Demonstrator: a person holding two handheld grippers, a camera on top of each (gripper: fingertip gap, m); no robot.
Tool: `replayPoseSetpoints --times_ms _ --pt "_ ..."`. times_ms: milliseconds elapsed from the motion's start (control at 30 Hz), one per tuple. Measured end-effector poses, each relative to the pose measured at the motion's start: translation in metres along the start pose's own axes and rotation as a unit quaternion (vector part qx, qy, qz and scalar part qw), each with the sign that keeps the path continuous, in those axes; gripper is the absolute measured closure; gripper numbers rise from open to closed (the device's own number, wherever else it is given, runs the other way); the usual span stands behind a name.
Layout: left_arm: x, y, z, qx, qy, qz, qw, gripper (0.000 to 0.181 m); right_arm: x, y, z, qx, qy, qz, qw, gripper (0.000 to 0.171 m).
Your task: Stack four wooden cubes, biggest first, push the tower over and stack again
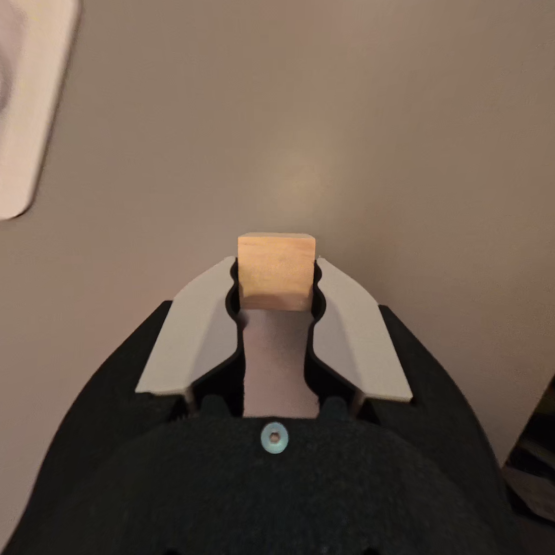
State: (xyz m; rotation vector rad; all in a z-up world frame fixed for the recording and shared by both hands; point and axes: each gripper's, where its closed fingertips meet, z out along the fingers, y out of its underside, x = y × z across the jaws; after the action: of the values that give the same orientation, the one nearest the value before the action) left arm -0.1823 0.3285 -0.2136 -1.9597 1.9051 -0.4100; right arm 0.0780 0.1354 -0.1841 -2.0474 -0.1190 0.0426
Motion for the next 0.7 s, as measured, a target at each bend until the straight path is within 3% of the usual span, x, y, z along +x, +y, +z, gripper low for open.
replayPoseSetpoints --times_ms 100,200,367,533,700 --pt "-0.024 0.011 -0.059 0.029 -0.064 -0.05 0.996 0.136 -0.001 0.001 0.003 -0.003 -0.003 -0.001 1.0 0.043" --pt "-0.049 0.045 -0.123 0.054 -0.122 -0.123 0.984 0.137 -0.004 0.0 0.005 -0.001 -0.008 -0.002 1.0 0.043" --pt "-0.088 0.161 -0.199 0.034 -0.224 -0.264 0.937 0.136 -0.009 0.0 0.014 0.0 -0.019 0.001 1.0 0.043" --pt "-0.098 0.279 -0.202 -0.008 -0.251 -0.391 0.886 0.136 -0.015 0.0 0.024 -0.005 -0.031 -0.002 0.999 0.043" --pt "-0.099 0.341 -0.181 -0.056 -0.256 -0.446 0.856 0.136 -0.018 -0.004 0.025 -0.009 -0.032 -0.012 0.999 0.043"
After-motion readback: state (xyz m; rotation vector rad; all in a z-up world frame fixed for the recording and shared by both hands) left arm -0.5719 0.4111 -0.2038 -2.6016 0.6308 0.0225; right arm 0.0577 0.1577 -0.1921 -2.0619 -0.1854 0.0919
